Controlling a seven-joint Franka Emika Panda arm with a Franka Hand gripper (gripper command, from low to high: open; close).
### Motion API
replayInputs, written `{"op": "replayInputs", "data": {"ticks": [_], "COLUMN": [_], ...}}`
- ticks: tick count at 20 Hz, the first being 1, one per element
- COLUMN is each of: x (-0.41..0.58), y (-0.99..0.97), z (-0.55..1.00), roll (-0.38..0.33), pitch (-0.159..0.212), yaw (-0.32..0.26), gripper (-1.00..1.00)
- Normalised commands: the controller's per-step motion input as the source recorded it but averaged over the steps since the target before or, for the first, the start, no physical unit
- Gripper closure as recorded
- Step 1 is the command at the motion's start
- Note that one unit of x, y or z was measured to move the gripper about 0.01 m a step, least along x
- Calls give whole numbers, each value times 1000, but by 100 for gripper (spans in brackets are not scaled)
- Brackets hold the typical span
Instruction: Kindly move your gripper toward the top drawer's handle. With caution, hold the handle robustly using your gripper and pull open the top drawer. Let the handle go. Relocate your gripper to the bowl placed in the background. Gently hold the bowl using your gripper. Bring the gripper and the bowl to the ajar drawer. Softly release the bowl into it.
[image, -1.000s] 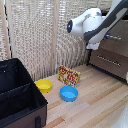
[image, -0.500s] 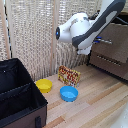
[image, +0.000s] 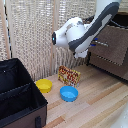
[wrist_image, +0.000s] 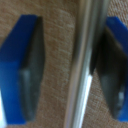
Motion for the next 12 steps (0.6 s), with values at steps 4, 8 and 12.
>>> {"op": "replayInputs", "data": {"ticks": [4, 8, 12], "x": [421, 491, 376], "y": [590, 795, 628], "z": [-5, 71, 249], "roll": [15, 18, 222], "pitch": [0, 0, -77], "yaw": [-14, -25, -45], "gripper": [-100, -100, -100]}}
